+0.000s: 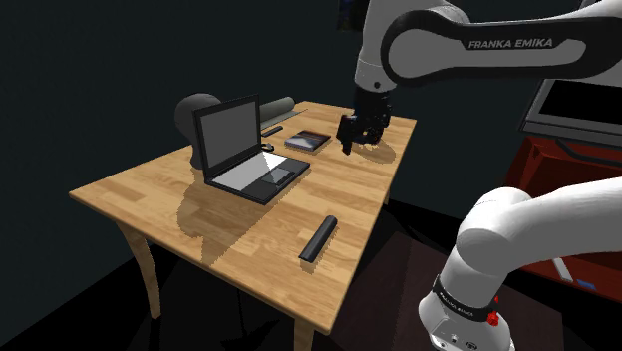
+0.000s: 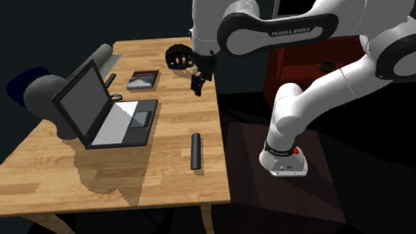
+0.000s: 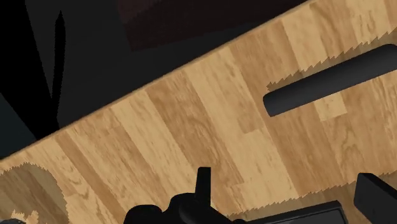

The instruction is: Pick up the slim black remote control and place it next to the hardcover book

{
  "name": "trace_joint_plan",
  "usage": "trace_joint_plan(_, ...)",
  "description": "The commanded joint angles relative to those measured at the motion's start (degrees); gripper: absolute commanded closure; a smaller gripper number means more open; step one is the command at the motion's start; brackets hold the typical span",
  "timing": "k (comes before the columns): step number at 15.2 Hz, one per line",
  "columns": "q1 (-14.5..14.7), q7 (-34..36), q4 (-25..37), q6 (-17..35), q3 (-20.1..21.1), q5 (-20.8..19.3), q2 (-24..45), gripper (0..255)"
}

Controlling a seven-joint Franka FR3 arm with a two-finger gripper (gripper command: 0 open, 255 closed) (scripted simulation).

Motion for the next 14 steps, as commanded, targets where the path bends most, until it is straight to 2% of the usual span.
trace_joint_plan(1, -1.4, 7.8, -3.6, 2.3, 3.2, 1.8, -1.1, 0)
trace_joint_plan(5, -3.9, 22.6, -8.4, 6.9, 10.6, 6.0, -0.5, 0)
trace_joint_plan(9, -7.1, 37.7, -11.0, 12.2, 18.9, 10.3, 3.0, 0)
trace_joint_plan(14, -13.4, 56.9, -11.3, 19.8, 30.3, 14.2, 11.0, 0)
